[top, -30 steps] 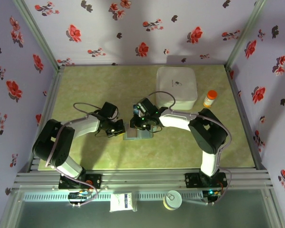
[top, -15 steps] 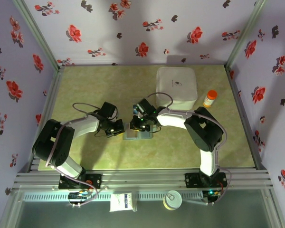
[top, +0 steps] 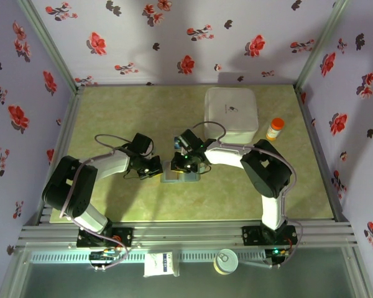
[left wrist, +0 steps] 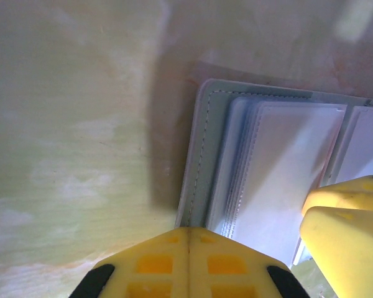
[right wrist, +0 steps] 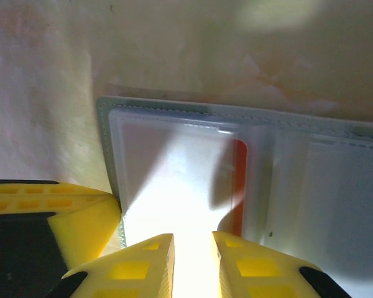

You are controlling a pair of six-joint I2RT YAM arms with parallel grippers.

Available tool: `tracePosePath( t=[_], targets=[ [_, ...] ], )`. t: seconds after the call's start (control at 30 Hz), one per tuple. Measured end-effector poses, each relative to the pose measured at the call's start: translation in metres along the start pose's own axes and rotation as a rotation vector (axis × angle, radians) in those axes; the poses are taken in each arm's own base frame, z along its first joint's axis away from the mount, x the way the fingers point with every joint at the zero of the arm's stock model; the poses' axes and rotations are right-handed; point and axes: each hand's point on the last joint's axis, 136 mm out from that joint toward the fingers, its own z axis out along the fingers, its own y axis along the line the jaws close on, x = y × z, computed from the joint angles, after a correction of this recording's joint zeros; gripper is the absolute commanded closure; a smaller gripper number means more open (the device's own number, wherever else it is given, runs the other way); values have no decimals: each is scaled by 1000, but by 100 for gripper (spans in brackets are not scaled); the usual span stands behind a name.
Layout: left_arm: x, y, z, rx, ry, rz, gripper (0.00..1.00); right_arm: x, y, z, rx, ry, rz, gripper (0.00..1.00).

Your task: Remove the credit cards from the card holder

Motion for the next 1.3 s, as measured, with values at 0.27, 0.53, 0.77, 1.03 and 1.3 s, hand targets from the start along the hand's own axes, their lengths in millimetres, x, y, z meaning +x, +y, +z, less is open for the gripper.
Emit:
tracePosePath(
  t=[0.27,0.53,0.77,1.03,1.3],
  targets=[
    [-1,1,0,-2,-1,-4,97,0,-6,-1,36,-5,-10,77],
    [-1,2,0,-2,-2,-6,97,0,-8,-3,46,-9,-12,78],
    [-1,4,-1,-6,0,-8,97,-1,-11,-5,32,-23,-11,78],
    [1,6,-1,-15,9,-14,97,-2,-15,-5,-12,-29,1,80],
    [-2,-2,-13,3,-10,-9,90,-3,-18,-5,-59,-34,21,80]
  ],
)
